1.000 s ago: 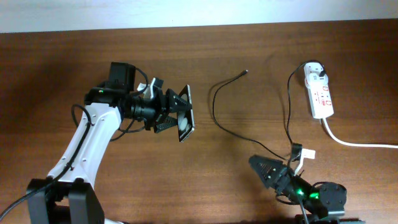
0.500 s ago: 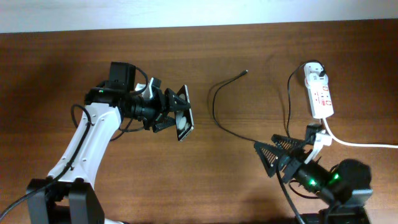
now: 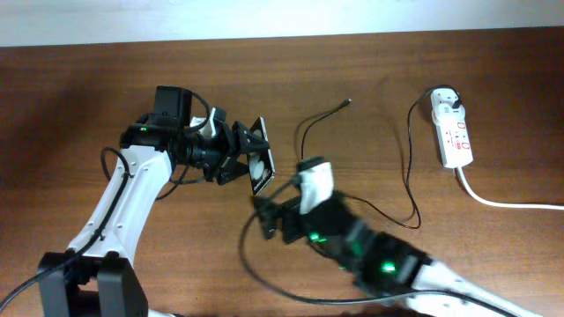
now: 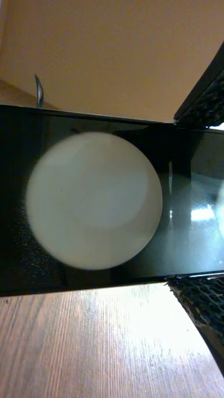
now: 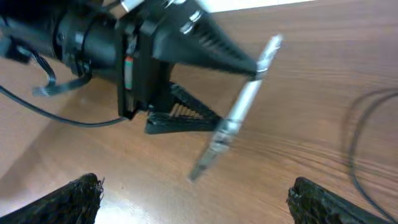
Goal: Plug charger to phone and switch on socket
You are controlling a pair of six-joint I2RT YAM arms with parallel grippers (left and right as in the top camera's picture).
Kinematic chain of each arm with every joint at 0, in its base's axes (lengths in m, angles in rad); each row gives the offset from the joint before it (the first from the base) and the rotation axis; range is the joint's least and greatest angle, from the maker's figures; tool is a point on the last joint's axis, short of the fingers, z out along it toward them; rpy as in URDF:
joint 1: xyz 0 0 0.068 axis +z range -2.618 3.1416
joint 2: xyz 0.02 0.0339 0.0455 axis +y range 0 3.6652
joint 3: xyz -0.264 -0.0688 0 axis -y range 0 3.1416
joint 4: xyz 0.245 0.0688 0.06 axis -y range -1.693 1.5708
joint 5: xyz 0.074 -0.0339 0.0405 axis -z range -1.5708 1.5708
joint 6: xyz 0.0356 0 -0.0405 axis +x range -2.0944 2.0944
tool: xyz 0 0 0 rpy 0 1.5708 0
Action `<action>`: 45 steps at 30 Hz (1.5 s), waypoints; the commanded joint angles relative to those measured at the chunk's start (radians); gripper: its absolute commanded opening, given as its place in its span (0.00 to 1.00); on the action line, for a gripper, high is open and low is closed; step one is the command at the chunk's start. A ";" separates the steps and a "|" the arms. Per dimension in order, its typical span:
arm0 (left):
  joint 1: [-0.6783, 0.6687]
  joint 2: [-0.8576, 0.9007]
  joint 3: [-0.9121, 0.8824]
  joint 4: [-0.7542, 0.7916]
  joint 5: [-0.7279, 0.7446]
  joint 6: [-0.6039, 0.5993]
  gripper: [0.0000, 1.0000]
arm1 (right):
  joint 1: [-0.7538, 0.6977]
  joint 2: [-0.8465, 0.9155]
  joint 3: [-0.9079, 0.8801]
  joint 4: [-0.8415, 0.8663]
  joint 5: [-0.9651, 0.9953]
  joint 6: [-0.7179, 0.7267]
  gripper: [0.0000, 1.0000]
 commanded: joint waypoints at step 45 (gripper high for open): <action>-0.002 -0.161 0.006 0.009 0.147 0.162 0.99 | 0.010 0.101 0.006 0.202 0.238 0.256 0.04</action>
